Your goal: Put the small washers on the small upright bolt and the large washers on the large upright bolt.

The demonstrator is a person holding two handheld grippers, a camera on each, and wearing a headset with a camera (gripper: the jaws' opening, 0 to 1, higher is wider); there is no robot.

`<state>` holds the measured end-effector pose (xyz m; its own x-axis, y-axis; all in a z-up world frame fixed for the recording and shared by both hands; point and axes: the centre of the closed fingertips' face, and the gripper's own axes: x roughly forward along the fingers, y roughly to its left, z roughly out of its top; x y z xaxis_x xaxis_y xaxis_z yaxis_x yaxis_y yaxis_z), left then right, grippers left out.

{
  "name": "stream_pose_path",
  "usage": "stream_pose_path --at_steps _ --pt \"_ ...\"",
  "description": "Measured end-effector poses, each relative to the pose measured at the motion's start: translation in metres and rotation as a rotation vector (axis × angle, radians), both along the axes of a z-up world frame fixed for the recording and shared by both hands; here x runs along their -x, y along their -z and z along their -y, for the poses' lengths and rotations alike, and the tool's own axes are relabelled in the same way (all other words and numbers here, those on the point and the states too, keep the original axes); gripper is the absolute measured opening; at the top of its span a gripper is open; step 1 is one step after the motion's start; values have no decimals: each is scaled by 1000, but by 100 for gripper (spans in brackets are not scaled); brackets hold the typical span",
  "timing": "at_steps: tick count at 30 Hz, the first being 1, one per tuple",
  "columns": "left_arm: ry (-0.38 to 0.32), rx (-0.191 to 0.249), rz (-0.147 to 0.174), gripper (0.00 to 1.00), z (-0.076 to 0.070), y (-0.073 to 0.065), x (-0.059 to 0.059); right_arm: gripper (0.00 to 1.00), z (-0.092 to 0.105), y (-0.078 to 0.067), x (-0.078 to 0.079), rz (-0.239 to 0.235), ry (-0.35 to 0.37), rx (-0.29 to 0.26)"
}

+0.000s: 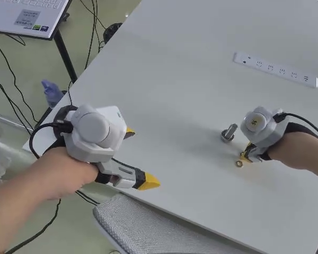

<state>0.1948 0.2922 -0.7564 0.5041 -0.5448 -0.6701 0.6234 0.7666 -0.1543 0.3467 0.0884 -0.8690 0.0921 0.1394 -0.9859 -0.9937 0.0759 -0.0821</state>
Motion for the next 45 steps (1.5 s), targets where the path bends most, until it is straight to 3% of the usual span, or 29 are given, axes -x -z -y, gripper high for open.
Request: stream_pose_path --at_steps 4,9,15,25,35,42,45 --pt "2 -4 -1 80 0 1 2 13 1 -1 -2 -34 108 -39" --pt "1 0 -4 79 0 1 4 13 2 -1 -3 -27 122 -76" --pt "1 1 -7 78 1 1 5 13 1 -1 -2 -46 73 -53" --pt "-2 7 3 78 1 -5 4 12 2 -3 0 -36 90 -73" --pt "4 12 15 78 4 -9 2 12 6 -17 1 -39 97 -84" --pt "-2 12 57 90 5 -15 -7 12 16 -24 4 -53 119 -82" --pt "-3 8 55 91 4 -14 -9 12 20 -28 3 -49 127 -88"
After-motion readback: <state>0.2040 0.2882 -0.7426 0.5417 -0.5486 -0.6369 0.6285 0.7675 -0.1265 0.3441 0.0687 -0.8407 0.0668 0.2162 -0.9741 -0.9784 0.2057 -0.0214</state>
